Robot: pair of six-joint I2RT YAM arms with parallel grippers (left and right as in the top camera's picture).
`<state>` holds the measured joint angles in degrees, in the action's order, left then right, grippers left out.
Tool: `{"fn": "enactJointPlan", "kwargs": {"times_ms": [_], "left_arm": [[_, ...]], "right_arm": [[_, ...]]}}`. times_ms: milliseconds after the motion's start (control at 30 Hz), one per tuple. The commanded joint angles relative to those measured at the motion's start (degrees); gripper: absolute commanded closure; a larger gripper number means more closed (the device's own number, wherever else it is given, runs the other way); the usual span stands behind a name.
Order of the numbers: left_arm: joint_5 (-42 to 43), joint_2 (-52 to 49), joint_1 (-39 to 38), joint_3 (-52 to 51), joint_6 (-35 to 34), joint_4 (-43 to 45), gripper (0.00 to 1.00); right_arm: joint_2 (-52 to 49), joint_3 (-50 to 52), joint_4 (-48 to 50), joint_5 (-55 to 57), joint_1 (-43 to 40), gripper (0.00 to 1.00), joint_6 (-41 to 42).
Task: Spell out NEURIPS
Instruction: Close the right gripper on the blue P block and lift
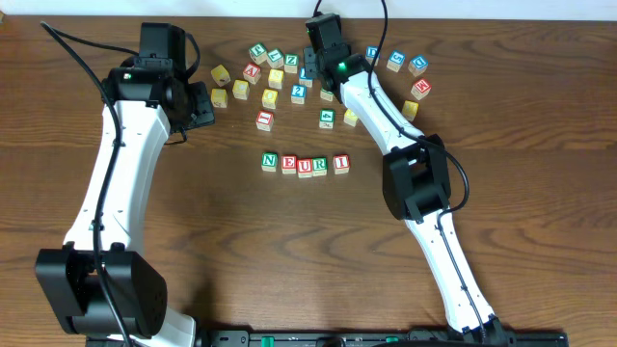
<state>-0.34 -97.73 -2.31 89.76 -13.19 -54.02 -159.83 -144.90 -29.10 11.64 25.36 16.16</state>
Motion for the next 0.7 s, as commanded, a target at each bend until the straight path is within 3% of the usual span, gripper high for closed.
{"fn": "enactJointPlan", "kwargs": {"times_ms": [0, 333, 667], "left_arm": [[-0.3, -0.6, 0.1, 0.3, 0.9, -0.4, 0.5], [-0.3, -0.6, 0.1, 0.3, 0.9, -0.4, 0.5], [-0.3, -0.6, 0.1, 0.3, 0.9, -0.4, 0.5]], "right_arm": [[-0.6, 0.4, -0.3, 0.9, 0.2, 0.69, 0.5], [2.4, 0.3, -1.1, 0.9, -0.2, 0.77, 0.5], [13.2, 0.3, -4.7, 0.9, -0.3, 0.79, -0.2]]}}
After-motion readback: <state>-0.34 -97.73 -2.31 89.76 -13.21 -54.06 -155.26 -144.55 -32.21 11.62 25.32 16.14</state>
